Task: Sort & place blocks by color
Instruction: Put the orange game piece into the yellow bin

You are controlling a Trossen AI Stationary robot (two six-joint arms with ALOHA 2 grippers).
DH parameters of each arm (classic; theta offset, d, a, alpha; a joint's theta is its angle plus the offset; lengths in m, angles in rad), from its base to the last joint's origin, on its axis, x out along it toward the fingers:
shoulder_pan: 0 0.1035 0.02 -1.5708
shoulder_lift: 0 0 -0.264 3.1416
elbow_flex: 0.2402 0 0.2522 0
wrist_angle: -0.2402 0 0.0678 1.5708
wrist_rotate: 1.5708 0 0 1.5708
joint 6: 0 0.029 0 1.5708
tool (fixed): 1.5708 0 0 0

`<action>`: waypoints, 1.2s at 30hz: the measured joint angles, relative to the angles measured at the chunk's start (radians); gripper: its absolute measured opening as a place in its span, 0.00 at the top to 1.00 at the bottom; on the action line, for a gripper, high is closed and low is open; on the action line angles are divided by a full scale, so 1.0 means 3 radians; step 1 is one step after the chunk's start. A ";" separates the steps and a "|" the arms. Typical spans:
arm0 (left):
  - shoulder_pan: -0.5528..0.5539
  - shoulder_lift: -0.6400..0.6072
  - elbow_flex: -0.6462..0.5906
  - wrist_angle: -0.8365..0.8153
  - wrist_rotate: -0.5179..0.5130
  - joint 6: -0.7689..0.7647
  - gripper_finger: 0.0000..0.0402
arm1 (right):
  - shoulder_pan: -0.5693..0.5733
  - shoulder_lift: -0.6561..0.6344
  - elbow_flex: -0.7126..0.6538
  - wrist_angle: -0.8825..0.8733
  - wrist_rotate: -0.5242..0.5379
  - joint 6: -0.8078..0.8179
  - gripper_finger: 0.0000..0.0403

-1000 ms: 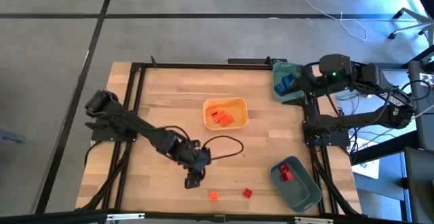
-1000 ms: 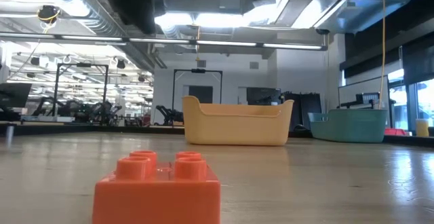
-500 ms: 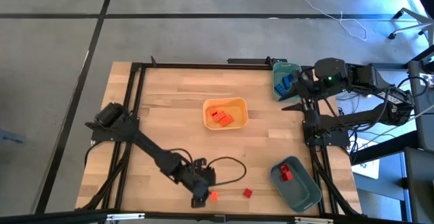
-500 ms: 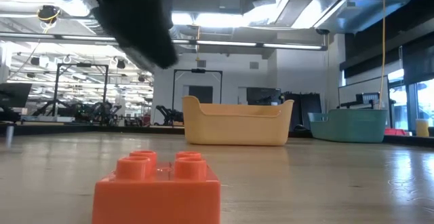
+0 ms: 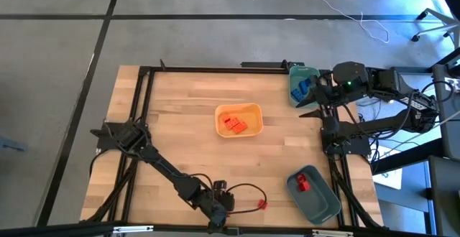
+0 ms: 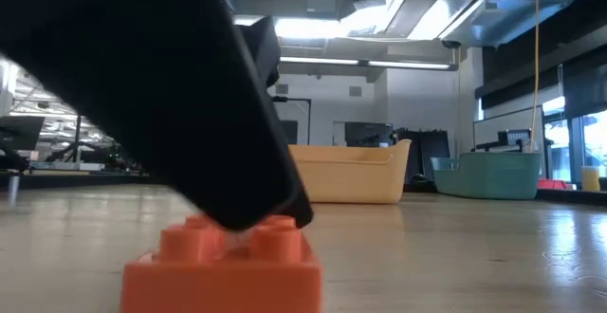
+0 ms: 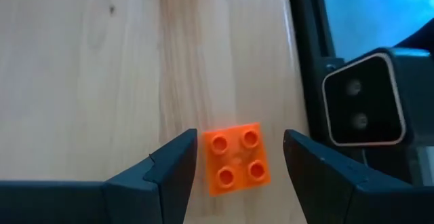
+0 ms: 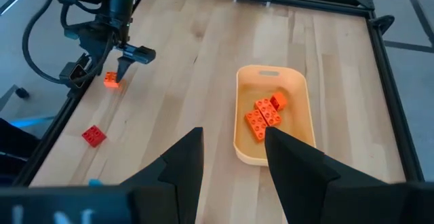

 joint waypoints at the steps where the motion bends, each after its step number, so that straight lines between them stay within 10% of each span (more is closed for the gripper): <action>1: -0.0001 0.0009 0.0021 -0.0041 -0.0005 -0.0007 0.47 | 0.0000 0.0000 0.0000 0.0000 -0.0001 0.0002 0.60; 36: -0.0070 0.0204 0.0117 -0.0210 -0.0110 -0.0463 0.47 | 0.0000 0.0001 0.0000 -0.0003 0.0003 0.0011 0.60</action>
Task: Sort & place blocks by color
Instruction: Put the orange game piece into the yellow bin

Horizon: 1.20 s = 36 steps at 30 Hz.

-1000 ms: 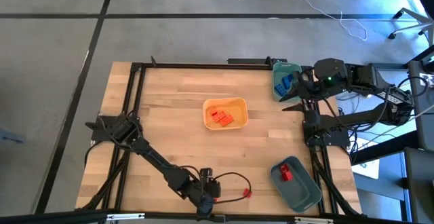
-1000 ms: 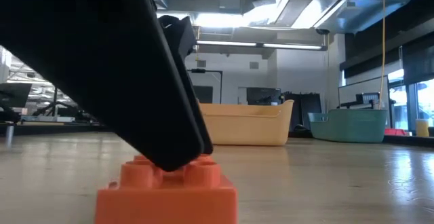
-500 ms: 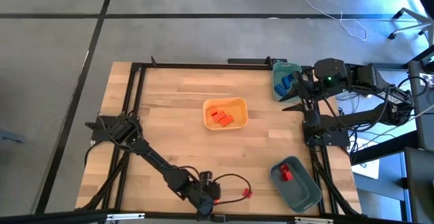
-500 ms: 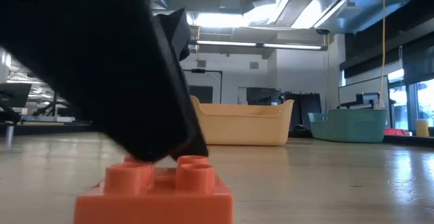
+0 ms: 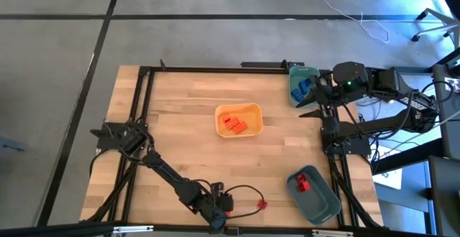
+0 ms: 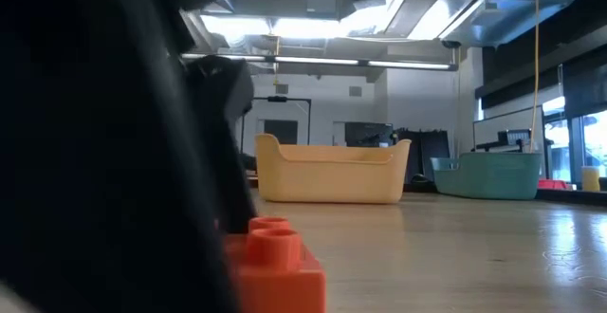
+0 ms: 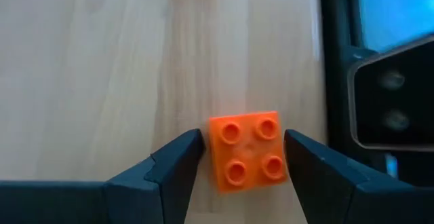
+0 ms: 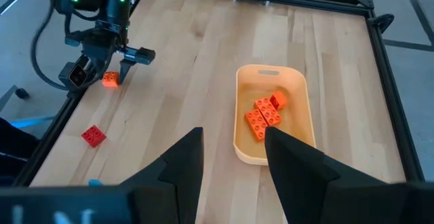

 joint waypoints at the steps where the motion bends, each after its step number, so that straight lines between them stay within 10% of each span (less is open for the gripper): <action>1: 0.0007 0.0009 -0.0003 -0.0024 -0.0004 -0.0052 0.47 | 0.0000 0.0000 0.0000 0.0000 -0.0001 0.0000 0.60; 11: 0.0134 0.0005 0.0003 -0.0158 0.0242 -0.0174 0.69 | 0.0000 0.0000 0.0000 -0.0001 0.0001 0.0023 0.60; 36: 0.0993 -0.0854 -0.0015 -0.0879 0.0360 0.0114 0.69 | -0.0001 0.0008 -0.0001 -0.0025 0.0264 0.0001 0.60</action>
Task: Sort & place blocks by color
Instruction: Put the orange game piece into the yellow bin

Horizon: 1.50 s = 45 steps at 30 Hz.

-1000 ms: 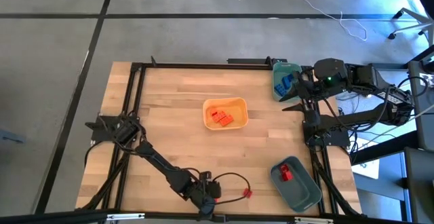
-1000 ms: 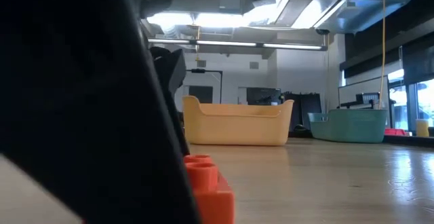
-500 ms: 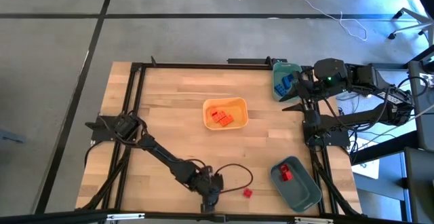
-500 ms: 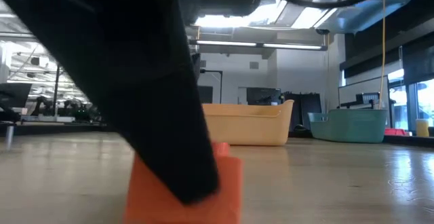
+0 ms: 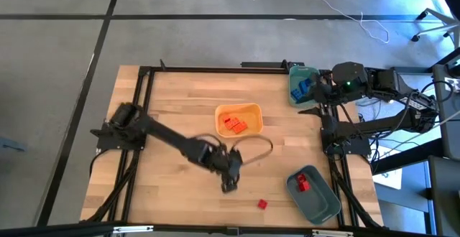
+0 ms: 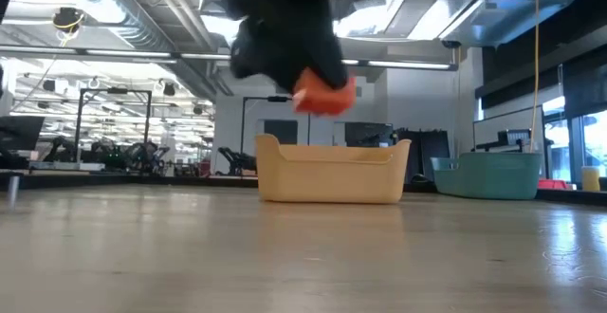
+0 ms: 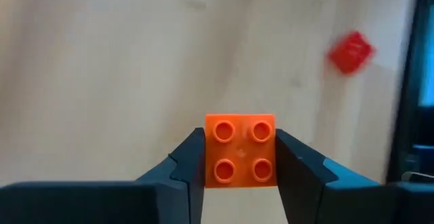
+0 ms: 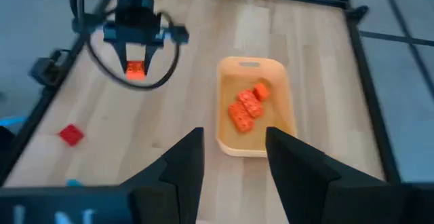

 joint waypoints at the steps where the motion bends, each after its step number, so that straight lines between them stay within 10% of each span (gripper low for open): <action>1: 0.0072 -0.0079 -0.0002 -0.0092 -0.0019 0.0031 0.69 | 0.0001 0.0000 0.0000 -0.0002 0.0100 0.0001 0.60; 13: 0.1397 -0.0465 0.0091 -0.0615 0.0198 0.0777 0.69 | -0.0021 0.0132 -0.0001 -0.0022 0.0745 0.0097 0.60; 24: 0.2224 -0.0240 0.0097 -0.0006 0.0748 0.1740 0.69 | -0.0048 0.0490 -0.0004 -0.0006 0.1195 0.0481 0.60; 45: 0.2222 0.0485 0.0099 0.0225 0.1066 0.2236 0.69 | -0.0055 0.0629 -0.0004 0.0200 0.1240 0.0538 0.60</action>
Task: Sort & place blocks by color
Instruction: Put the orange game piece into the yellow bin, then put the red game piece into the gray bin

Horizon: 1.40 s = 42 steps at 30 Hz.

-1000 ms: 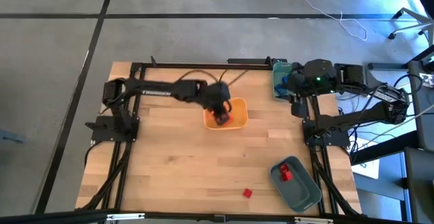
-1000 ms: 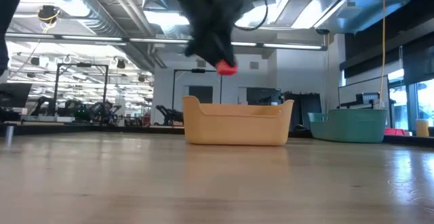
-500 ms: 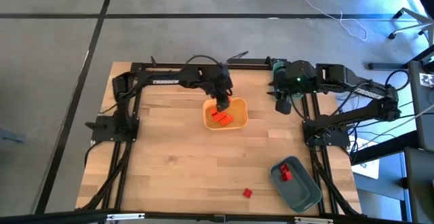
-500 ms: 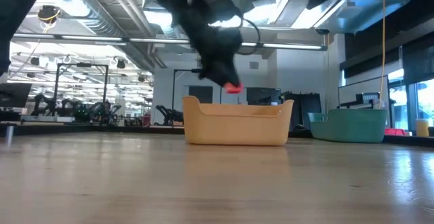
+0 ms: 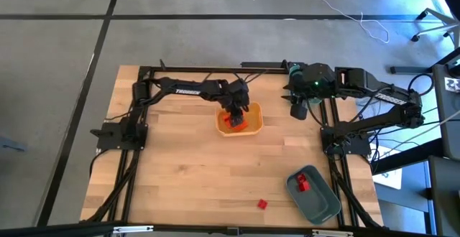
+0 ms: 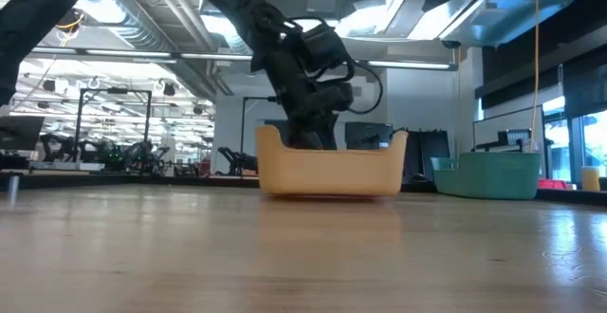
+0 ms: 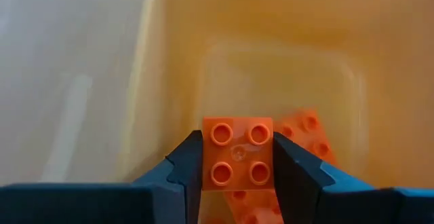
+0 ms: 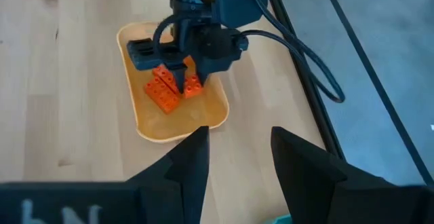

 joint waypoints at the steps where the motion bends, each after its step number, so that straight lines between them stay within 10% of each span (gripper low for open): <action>1: 0.0000 0.0016 0.0005 0.0014 -0.0032 0.0015 0.69 | 0.0000 0.0000 0.0000 0.0000 0.0001 0.0001 0.60; 11: -0.0013 0.0015 0.0001 -0.0002 -0.0025 0.0023 0.50 | 0.0000 0.0001 0.0000 -0.0011 -0.0010 0.0003 0.60; 26: -0.0117 -0.0130 -0.0004 -0.0028 -0.0031 -0.0069 0.49 | 0.0000 0.0001 0.0000 -0.0021 -0.0031 -0.0006 0.60; 42: -0.0609 -0.1078 0.0001 -0.0658 0.0014 -0.0418 0.49 | 0.0004 0.0003 0.0001 -0.0232 -0.0933 -0.0117 0.60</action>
